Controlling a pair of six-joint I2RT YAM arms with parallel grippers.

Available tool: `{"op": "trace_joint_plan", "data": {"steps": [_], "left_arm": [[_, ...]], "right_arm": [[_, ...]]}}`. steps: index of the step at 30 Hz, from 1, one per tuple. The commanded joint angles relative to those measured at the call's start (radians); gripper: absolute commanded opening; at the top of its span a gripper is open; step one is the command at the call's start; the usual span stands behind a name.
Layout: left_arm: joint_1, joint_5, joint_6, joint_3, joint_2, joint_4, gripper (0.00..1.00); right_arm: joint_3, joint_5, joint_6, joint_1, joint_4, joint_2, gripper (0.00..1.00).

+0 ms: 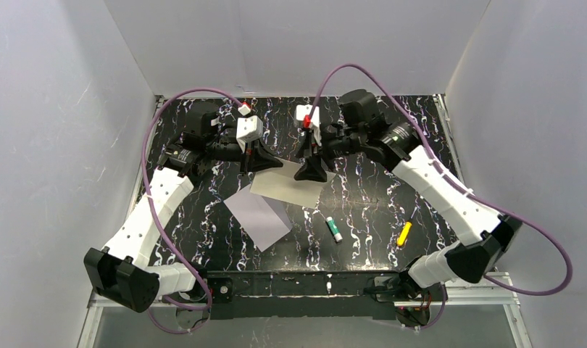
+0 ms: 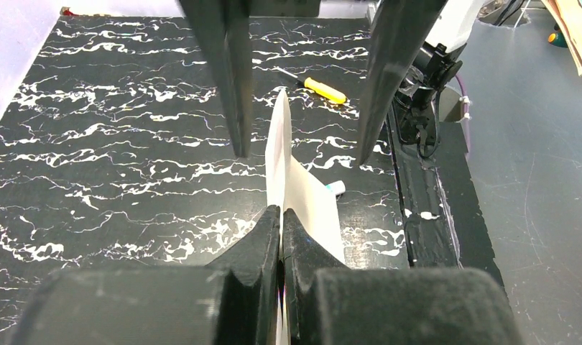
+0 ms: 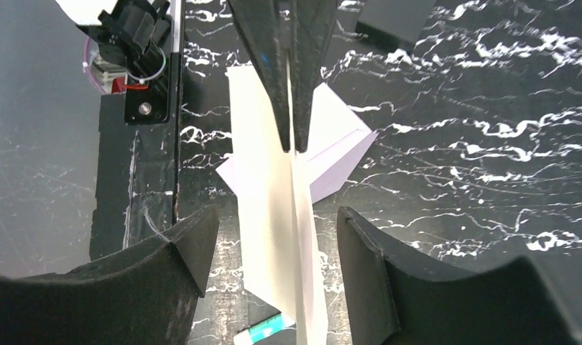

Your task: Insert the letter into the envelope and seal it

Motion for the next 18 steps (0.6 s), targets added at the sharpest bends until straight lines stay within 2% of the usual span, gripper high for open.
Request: {"op": "trace_joint_plan", "data": {"steps": [1,3,9,11,14,16,18], "left_arm": [[0.005,0.024,-0.008,0.026,-0.037,0.007,0.0],[0.006,0.024,0.001,0.028,-0.039,-0.004,0.0],[0.007,0.016,0.03,0.032,-0.045,-0.032,0.0],[0.007,0.016,0.028,0.031,-0.048,-0.028,0.0],[0.008,0.022,0.012,0.03,-0.055,-0.01,0.0],[0.008,0.028,0.006,0.029,-0.061,-0.001,0.0],[0.008,0.032,0.003,0.031,-0.065,0.001,0.0]], "right_arm": [[0.001,-0.039,0.02,-0.004,0.009,0.029,0.68],[0.003,-0.032,0.034,-0.004,0.018,0.034,0.61],[0.034,-0.027,0.046,-0.004,-0.022,0.055,0.14],[0.04,-0.024,0.046,-0.004,-0.035,0.061,0.02],[0.036,-0.007,0.049,-0.004,-0.039,0.064,0.01],[0.037,-0.002,0.051,-0.004,-0.039,0.065,0.16],[0.041,-0.003,0.048,-0.004,-0.044,0.068,0.23]]}}
